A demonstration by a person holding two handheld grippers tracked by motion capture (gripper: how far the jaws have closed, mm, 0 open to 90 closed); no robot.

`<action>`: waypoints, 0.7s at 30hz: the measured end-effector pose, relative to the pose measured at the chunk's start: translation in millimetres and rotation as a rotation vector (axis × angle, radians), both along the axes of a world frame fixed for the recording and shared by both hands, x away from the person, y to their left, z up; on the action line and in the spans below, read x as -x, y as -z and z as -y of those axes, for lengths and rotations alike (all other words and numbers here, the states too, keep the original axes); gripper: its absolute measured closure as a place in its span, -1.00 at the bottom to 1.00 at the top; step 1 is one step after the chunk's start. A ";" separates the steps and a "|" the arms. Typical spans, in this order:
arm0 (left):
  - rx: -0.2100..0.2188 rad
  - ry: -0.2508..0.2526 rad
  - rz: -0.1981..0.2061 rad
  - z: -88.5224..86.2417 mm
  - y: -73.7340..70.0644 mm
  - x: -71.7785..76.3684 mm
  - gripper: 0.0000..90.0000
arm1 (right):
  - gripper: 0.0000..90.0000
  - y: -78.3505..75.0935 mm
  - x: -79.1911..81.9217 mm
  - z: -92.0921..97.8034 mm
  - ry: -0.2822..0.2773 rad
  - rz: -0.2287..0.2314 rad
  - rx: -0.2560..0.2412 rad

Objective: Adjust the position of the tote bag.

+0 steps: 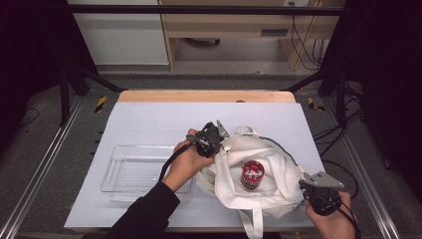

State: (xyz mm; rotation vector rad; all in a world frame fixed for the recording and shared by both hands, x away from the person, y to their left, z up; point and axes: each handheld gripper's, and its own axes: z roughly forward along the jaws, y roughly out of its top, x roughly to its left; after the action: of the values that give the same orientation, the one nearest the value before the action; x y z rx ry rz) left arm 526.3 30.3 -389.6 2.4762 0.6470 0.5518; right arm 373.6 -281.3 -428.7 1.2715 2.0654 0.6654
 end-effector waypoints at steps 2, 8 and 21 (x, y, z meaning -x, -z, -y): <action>-0.008 0.000 -0.004 -0.9 1.4 -1.4 0.82 | 0.97 2.1 -1.6 -0.3 0.001 -0.011 0.008; -0.028 0.002 -0.009 -1.8 1.7 -3.0 0.83 | 0.98 3.9 -1.2 2.2 -0.009 -0.022 0.021; -0.034 -0.011 -0.025 -8.3 6.2 -6.8 0.83 | 0.98 5.0 -0.4 6.7 0.011 -0.037 0.031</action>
State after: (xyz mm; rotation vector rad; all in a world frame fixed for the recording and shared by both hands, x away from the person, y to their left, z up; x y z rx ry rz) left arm 533.1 38.6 -395.8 2.5164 0.6671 0.5416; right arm 374.0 -287.9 -433.7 1.2861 2.0885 0.6069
